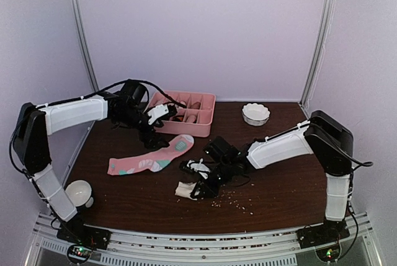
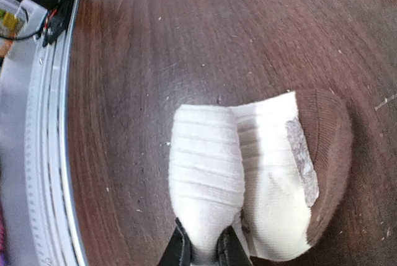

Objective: Roll the socks
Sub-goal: Roll the sock at the center of the board.

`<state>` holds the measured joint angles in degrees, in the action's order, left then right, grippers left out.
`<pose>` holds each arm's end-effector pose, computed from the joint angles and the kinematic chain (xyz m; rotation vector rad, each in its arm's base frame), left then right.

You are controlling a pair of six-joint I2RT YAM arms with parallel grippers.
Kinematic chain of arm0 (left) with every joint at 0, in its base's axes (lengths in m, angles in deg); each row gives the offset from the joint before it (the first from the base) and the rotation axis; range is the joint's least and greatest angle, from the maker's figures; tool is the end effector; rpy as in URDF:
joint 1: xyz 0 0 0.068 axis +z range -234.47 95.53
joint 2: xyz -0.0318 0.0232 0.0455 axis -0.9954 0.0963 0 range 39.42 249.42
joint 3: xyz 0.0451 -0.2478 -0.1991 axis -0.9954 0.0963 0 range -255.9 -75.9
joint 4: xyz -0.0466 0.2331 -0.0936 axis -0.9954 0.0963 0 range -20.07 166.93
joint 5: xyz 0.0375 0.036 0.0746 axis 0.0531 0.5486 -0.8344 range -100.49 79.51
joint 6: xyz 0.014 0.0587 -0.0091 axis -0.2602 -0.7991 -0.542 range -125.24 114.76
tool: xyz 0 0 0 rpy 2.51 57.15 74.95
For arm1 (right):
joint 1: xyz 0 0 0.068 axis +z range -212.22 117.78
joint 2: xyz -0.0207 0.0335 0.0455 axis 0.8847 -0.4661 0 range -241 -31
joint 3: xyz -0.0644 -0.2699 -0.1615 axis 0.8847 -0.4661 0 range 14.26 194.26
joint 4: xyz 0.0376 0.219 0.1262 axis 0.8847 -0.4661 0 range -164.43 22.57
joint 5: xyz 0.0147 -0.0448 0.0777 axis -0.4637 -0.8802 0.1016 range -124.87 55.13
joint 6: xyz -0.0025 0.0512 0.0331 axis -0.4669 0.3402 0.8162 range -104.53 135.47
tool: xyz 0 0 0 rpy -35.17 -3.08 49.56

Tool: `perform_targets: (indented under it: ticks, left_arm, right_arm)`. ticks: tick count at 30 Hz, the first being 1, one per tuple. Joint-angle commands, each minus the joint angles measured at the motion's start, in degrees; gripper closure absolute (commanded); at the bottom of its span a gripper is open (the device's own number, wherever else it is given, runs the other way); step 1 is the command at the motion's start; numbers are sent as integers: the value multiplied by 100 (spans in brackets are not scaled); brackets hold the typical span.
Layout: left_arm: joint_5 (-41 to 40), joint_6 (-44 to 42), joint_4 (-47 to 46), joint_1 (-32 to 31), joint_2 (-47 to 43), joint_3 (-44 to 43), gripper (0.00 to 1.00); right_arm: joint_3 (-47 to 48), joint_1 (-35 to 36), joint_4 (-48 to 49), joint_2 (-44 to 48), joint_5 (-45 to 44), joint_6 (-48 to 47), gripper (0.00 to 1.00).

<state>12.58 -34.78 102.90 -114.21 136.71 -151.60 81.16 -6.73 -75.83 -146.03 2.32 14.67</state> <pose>0.3134 -0.1995 0.2980 1.3671 2.0757 -0.5074 0.2138 0.3596 0.1679 -1.5029 2.2352 1.1708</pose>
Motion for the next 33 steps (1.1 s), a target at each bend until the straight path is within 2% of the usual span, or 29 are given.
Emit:
perform_targets:
  ticks: [1, 4, 6, 9, 13, 17, 22, 26, 31, 33]
  left_arm:
    - [574, -519, -179, -354, -372, 899, 2]
    - [663, -967, -585, -923, -779, 1713, 4]
    - [528, -1170, -704, -1381, -851, 2040, 11]
    - [41, -1257, -1003, -1966, -776, 2278, 20]
    - [-651, -1365, -1519, -2385, -532, 2368, 29]
    - [-1111, -1380, -1971, -2467, -246, 2255, 36]
    - [-1118, -1393, -1966, -2488, 121, 2005, 45]
    - [-1148, -1397, -1956, -2519, 367, 1943, 62]
    - [-1115, -1300, -1796, -2520, 646, 1788, 78]
    - [-1008, -1219, -1640, -2516, 747, 1706, 83]
  right_arm:
    - [-250, -250, -1364, -668, 413, 1336, 100]
    - [-427, -442, -935, -787, 814, 2088, 100]
    - [-534, -514, -603, -794, 990, 2556, 100]
    - [-641, -548, -96, -776, 1186, 3162, 100]
    - [-601, -548, -82, -806, 1171, 3455, 100]
    - [-610, -556, -228, -894, 1151, 3465, 100]
    - [-672, -575, -223, -908, 1135, 3514, 100]
    - [-663, -580, -192, -896, 1175, 3569, 100]
    - [-565, -575, -228, -833, 1113, 3546, 100]
    - [-526, -581, -369, -708, 816, 3432, 90]
